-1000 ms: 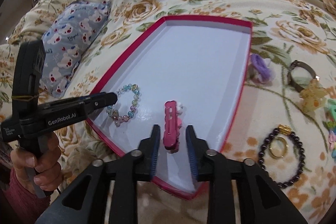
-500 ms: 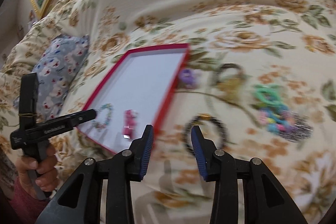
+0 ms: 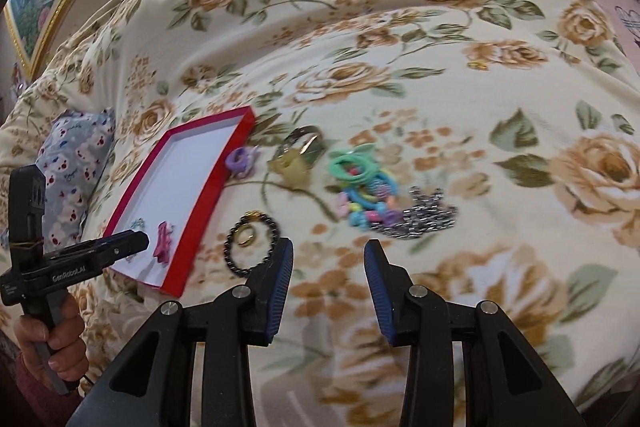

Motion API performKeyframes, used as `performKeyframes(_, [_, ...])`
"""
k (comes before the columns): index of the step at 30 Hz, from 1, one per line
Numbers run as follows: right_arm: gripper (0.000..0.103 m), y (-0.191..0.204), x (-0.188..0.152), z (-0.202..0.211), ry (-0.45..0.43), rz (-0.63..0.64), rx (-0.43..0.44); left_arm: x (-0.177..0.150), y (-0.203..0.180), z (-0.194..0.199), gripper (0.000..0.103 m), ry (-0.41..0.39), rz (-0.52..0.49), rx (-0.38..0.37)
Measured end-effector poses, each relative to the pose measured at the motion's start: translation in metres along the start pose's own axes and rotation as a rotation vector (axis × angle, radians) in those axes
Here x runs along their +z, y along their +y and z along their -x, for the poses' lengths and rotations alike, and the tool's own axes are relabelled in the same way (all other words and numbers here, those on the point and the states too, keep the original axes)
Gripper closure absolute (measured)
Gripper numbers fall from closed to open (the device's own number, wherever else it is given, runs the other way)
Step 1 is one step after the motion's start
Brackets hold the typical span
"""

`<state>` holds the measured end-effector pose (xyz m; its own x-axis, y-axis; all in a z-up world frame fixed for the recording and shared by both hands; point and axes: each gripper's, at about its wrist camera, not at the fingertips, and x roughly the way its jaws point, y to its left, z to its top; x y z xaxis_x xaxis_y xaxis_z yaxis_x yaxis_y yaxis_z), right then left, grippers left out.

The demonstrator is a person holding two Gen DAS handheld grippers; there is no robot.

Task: Organize jewelry
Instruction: 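Grasp the yellow claw clip with the left tool while the right tool grasps the silver chain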

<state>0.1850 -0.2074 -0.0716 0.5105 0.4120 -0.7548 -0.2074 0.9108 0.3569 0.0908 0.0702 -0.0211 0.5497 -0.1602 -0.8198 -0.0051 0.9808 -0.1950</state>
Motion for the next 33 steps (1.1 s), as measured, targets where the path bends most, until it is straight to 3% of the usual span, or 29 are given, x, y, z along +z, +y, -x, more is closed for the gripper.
performKeyframes(13, [0.064, -0.035, 0.014, -0.002, -0.005, -0.026, -0.083, 0.029, -0.044, -0.029, 0.045, 0.012, -0.065, -0.025])
performKeyframes(28, [0.064, -0.046, 0.018, -0.034, 0.078, -0.021, -0.109, 0.068, -0.086, -0.104, 0.037, 0.045, -0.087, -0.079])
performKeyframes(33, [0.063, -0.045, 0.016, -0.042, 0.096, -0.007, -0.119, 0.076, -0.093, -0.127, 0.036, 0.052, -0.082, -0.062])
